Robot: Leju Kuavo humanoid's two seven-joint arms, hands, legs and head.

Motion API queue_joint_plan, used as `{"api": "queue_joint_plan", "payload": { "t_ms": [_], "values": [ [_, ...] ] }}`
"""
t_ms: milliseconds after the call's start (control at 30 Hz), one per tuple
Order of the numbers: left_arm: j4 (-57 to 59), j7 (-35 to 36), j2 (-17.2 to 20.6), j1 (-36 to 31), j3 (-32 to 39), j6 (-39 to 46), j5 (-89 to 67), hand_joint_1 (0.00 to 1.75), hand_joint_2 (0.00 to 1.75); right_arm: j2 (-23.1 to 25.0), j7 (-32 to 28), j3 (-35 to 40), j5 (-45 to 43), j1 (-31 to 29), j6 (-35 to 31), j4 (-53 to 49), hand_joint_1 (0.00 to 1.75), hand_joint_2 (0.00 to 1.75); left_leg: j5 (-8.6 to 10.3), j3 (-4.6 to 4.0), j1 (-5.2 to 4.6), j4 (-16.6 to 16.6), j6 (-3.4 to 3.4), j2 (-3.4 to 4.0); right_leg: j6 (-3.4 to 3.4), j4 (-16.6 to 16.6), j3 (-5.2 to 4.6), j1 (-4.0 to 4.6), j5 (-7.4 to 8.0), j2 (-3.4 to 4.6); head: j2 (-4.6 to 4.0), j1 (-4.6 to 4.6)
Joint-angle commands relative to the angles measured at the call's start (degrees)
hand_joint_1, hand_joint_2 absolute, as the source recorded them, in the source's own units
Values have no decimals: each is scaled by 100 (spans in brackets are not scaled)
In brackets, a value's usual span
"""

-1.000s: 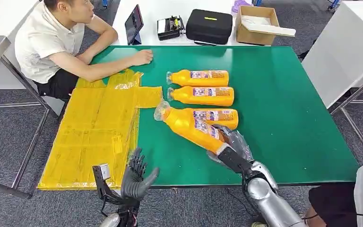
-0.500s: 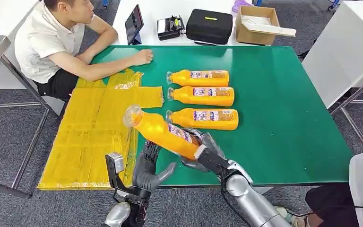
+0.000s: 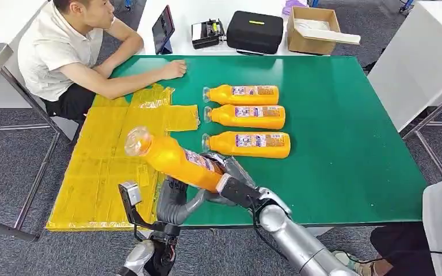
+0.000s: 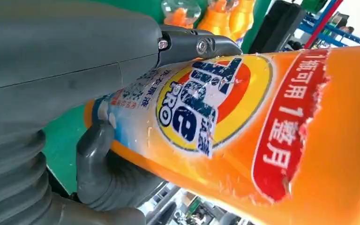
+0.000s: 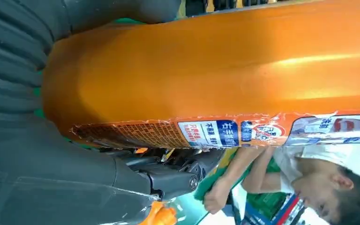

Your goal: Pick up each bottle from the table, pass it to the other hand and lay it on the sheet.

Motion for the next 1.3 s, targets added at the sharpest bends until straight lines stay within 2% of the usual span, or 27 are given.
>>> {"api": "queue_joint_plan", "payload": {
  "t_ms": [33,533,567,600,733,767,900,933,967,1000,1067,1100,1200,1267,1300],
  "values": [
    [-6,91,-39,-272,160,43,289,0,175,2,-41,726,96,-172,7,314,175,175,-12,20,7,3,-3,12,-21,-1,20,10,-8,4,0,0],
    [-346,286,-22,-112,365,-248,1009,0,175,112,-59,729,-57,-74,-152,796,175,175,-8,18,5,0,-2,4,-19,-4,17,8,-8,-3,0,0],
    [-354,280,-12,-105,356,-247,1008,93,175,111,-70,732,-56,-48,-170,824,175,175,-15,29,8,2,-3,9,-26,-4,28,13,-12,-1,0,0],
    [-390,234,-7,-91,356,-258,997,150,175,125,-77,726,-64,-38,-184,858,175,175,-11,24,8,0,-3,6,-22,-6,25,12,-9,-3,0,0],
    [-392,234,-8,-96,356,-258,997,150,175,121,-77,731,-65,-17,-184,872,175,175,-7,16,7,0,-2,0,-19,-6,16,11,-7,-8,0,0],
    [-395,234,-8,-100,356,-258,997,175,175,123,-77,730,-64,-22,-184,872,175,175,-5,13,4,-2,-2,0,-16,-5,11,7,-6,-7,0,0],
    [-437,148,-2,-71,348,-196,947,175,175,132,-99,704,-66,53,-231,963,175,175,-13,28,10,1,-3,2,-26,-6,29,14,-13,-9,0,0],
    [-470,47,-3,-52,360,-118,888,175,175,159,-101,662,-71,102,-295,995,124,175,-8,20,7,-1,-3,-1,-20,-6,20,11,-9,-10,0,0],
    [-483,10,-1,-48,360,-70,855,175,175,170,-97,656,-52,124,-330,1010,10,175,-5,16,5,-3,-2,-2,-16,-7,14,8,-7,-9,0,-2],
    [-537,-4,5,-29,369,-23,848,175,175,204,-86,626,-36,177,-441,1033,0,175,-11,26,9,-2,-4,-3,-24,-8,28,13,-12,-13,0,-2],
    [-629,-48,36,4,374,49,800,175,175,273,-76,597,-31,250,-494,1101,0,175,-5,14,5,-3,-2,-2,-15,-6,12,7,-7,-9,0,-2],
    [-690,-96,64,19,351,132,704,175,175,307,-65,585,5,283,-576,1148,0,0,-14,30,11,0,-4,2,-26,-8,30,16,-14,-9,0,-2],
    [-761,-451,131,-16,260,667,47,175,175,327,-56,501,57,395,-757,1164,0,0,-12,29,6,-2,-3,-1,-24,-5,29,10,-14,-10,0,0],
    [-763,-455,121,-15,262,670,39,175,175,312,-58,494,64,419,-769,1164,0,0,-6,9,5,-2,-2,5,-14,-5,7,7,-4,0,0,-2],
    [-749,-631,139,-52,232,957,-337,175,175,303,-41,429,118,473,-872,1132,0,0,-16,28,7,-1,-4,14,-26,-5,24,11,-11,3,0,-2]
  ]
}}
